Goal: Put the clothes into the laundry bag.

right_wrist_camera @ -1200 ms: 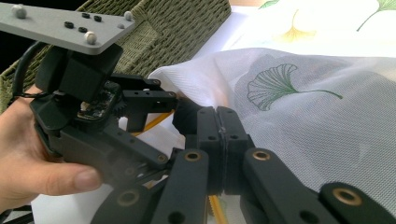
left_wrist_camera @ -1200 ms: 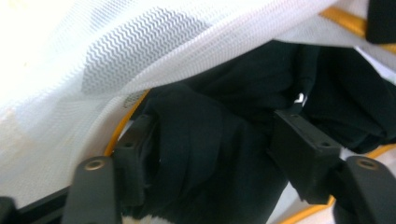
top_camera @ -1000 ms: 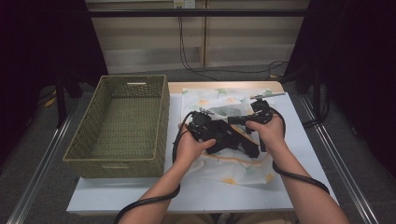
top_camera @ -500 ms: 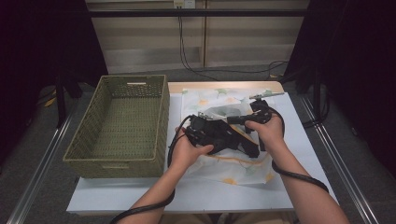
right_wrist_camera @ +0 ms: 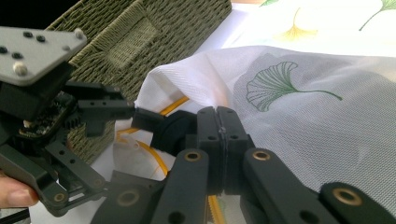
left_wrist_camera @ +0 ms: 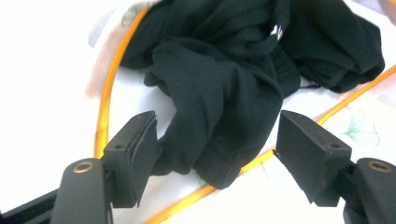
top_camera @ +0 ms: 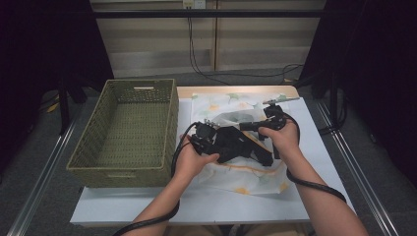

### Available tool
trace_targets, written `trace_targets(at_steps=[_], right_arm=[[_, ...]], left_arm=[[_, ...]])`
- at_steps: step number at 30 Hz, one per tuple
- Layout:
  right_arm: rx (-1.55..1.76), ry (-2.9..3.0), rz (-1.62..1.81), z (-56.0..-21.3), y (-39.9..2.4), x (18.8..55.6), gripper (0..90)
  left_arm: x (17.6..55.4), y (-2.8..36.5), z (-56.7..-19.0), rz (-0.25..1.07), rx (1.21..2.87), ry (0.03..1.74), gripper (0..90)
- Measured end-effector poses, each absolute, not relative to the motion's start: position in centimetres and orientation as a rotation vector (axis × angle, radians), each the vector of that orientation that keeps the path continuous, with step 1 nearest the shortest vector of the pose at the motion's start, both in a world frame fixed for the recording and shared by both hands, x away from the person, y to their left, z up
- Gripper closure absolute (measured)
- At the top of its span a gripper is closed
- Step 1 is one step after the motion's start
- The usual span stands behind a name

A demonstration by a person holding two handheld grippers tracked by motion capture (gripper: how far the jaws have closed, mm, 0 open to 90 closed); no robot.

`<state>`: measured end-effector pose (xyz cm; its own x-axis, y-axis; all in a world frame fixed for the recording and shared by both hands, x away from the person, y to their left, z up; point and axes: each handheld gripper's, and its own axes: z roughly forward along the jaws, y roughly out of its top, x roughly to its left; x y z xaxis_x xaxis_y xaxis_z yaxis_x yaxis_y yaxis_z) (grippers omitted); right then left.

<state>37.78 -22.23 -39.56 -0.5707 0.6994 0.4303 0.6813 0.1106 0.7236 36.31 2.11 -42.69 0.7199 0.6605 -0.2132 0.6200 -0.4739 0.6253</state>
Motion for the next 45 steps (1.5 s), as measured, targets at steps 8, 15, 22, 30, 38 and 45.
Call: trace_targets(at_steps=[8, 15, 22, 30, 38, 45], right_arm=[[1.451, 2.326, 1.496, -39.5, -22.2, 37.8, 90.0], [1.451, 2.324, 1.496, -39.6, -22.2, 37.9, 90.0], [1.459, 2.318, 1.493, -39.7, -22.6, 37.8, 90.0], [1.472, 2.310, 1.493, -39.8, -22.8, 37.9, 90.0], [1.478, 2.303, 1.500, -39.9, -23.1, 37.9, 90.0], [1.472, 2.303, 1.499, -39.7, -23.1, 37.9, 90.0]], left_arm=[[36.0, 1.6, -42.7, -0.019, 2.221, 0.959, 57.0], [36.4, 0.5, -43.6, -0.079, 2.212, 0.958, 79.0], [36.6, -0.8, -44.3, -0.045, 2.208, 0.946, 87.1], [37.1, -1.8, -45.2, 0.039, 2.159, 0.977, 88.1], [38.0, -2.3, -45.4, 0.070, 2.153, 0.983, 88.1], [38.7, -2.6, -45.6, 0.097, 2.127, 0.999, 88.2]])
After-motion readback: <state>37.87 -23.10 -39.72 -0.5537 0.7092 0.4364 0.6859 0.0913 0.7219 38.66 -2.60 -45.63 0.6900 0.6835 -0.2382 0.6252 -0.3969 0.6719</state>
